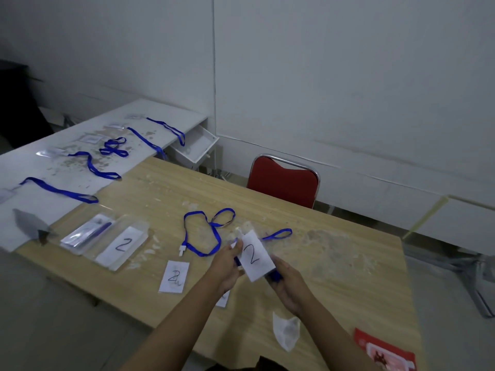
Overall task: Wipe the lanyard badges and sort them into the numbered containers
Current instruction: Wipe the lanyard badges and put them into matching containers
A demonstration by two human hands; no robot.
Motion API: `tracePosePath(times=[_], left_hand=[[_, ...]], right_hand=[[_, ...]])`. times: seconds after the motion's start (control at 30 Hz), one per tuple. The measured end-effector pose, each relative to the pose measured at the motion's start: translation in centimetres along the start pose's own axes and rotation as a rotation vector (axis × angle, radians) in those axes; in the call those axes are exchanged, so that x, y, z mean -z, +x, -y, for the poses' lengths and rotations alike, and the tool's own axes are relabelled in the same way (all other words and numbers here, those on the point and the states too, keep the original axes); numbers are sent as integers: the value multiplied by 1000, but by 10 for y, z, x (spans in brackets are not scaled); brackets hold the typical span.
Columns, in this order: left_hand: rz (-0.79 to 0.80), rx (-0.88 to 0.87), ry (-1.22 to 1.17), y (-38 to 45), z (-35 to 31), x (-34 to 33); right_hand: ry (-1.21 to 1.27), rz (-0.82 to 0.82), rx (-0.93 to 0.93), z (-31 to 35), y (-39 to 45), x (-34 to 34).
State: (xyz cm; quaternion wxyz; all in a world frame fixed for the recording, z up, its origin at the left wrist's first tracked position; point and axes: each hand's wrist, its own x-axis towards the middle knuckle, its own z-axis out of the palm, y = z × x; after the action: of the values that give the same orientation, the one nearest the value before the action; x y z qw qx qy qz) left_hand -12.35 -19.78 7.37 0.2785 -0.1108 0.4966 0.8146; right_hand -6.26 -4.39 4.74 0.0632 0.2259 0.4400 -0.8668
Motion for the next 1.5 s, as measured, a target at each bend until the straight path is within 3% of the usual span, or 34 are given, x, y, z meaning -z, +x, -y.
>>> tracePosePath(times=[0.17,0.3,0.4,0.67,0.93,1.03,1.23,1.5], left_hand=[[-107,-42,-186,-3,-8,15],[-225,-63,-123,-2,-16,35],[-210,-61,-46,-1,-22,54],[-109,-5,186,16,-49,103],[-122,10,377,74,-117,204],[-94,52,417,91,-141,248],[84,255,284,89,-185,313],[168,429,267,95,-213,356]], right_hand=[[-26,73,-135,-24,-1,-20],[-164,199,-196,-23,5,-26],[-245,234,-192,-18,15,-35],[-322,17,-137,-34,65,-94],[-180,97,-147,-71,124,-198],[-332,74,-42,-99,145,-236],[-271,-83,-56,-153,158,-302],[-104,-259,-80,-185,152,-349]])
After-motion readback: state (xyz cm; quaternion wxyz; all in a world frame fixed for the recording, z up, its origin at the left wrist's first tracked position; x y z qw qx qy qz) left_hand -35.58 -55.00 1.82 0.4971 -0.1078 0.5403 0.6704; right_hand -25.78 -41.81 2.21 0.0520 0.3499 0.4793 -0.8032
